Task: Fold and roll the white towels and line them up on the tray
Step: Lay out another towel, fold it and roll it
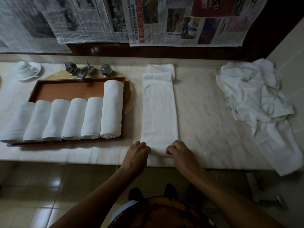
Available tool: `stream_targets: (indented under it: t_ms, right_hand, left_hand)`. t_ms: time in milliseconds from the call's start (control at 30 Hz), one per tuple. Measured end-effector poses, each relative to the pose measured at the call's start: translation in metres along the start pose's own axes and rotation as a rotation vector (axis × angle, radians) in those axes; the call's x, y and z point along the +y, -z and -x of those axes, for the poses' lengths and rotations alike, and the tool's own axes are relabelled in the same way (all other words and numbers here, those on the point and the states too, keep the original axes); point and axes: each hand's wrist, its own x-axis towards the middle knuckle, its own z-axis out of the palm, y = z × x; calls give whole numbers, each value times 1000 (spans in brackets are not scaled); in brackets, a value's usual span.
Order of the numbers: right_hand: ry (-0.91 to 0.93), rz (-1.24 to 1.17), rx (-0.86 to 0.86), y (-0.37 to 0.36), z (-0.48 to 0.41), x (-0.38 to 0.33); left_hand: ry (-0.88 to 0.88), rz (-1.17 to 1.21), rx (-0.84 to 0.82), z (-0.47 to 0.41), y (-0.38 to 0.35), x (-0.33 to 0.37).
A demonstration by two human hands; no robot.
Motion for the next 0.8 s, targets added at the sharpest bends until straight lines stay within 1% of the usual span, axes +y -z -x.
stream_targets:
  t_ms: [67,200,300,400,467,533,600,667,733,800]
  right_hand:
    - [22,8,55,-8,8,4]
    - [95,30,86,-9,9,10]
    - [99,71,57,-3,1,11]
    - [89,68,5,4,-2,10]
    - [66,7,-33,7,-1,10]
    - [2,-101,-68,8,-2,11]
    - [-27,-146,-22,6,0,11]
    - [31,-61,83,0,7,7]
    - [142,27,155,-9,22,-3]
    - [207,107,94,-22,36,-10]
  left_hand:
    - [-36,-45,-13,8,-6,-4]
    - [-40,-16,-21,11,-5,-10]
    - [-21,28,-14,4,-2,-11]
    - [-31,28,-55,0,2,-12]
    - [33,104,-49,0,10,-11]
    - [126,206,-28,-1,18,-12]
    - [191,276,-15,-6,22,-15]
    - [268,343,-1,-10,25,-17]
    - [309,381,0,-12,28,-17]
    - [328,396,-8,-14,27,-15]
